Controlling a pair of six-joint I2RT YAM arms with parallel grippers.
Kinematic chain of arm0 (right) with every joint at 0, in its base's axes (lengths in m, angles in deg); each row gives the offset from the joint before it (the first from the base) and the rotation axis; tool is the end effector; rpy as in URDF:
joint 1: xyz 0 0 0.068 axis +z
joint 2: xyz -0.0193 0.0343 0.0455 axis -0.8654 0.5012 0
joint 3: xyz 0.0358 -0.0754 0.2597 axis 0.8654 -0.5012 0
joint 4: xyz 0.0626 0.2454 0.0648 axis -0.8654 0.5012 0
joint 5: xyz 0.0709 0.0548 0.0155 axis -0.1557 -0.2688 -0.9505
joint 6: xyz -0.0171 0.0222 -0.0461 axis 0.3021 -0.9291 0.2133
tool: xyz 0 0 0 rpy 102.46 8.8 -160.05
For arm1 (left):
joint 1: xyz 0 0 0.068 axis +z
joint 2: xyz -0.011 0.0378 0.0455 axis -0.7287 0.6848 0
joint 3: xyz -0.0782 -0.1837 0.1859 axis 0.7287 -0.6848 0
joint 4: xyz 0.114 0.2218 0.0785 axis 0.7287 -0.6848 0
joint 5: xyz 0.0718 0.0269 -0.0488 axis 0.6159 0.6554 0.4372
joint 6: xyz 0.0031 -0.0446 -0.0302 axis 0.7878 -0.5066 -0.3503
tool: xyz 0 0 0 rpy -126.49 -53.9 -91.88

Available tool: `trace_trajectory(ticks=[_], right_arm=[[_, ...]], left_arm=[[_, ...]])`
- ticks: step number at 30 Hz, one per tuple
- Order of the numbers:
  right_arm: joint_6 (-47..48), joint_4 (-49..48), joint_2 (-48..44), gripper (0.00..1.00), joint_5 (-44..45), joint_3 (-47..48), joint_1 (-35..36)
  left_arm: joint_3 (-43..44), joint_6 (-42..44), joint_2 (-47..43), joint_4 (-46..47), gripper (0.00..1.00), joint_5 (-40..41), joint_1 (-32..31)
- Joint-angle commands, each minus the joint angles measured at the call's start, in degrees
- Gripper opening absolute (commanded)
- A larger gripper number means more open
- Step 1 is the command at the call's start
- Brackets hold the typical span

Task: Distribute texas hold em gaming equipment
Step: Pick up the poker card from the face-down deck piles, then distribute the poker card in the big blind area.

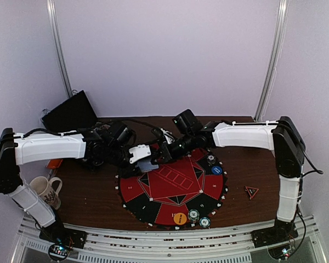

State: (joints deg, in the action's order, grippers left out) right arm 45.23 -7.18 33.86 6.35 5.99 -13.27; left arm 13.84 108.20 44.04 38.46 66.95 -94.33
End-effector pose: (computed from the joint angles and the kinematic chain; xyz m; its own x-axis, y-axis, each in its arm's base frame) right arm 0.2921 0.3431 0.2355 -0.7407 -0.3614 -0.5663 -0.6689 0.3187 0.6715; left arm 0.2178 -0.2382 0.2340 -0.2603 0.8096 -0.5261 0.8886 0.4140 0.1975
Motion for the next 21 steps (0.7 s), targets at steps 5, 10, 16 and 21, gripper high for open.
trace_trajectory(ticks=[5, 10, 16, 21], right_arm=[[5.6, 8.4, -4.2, 0.0, 2.9, 2.5, -0.5], [6.4, 9.6, -5.6, 0.0, 1.3, 2.4, -1.5], [8.3, 11.5, -7.4, 0.0, -0.8, 2.5, -2.4], [10.1, 14.4, -9.3, 0.0, -0.7, 3.1, -4.4]], left_arm=[[-0.7, 0.1, -0.4, 2.0, 0.53, 0.1, 0.6], [-0.8, 0.1, -0.6, 2.1, 0.53, 0.1, 0.6], [-1.5, -0.1, -1.2, 2.2, 0.53, 0.4, 0.8], [-1.8, -1.0, -1.3, 2.4, 0.53, 0.4, 1.3]])
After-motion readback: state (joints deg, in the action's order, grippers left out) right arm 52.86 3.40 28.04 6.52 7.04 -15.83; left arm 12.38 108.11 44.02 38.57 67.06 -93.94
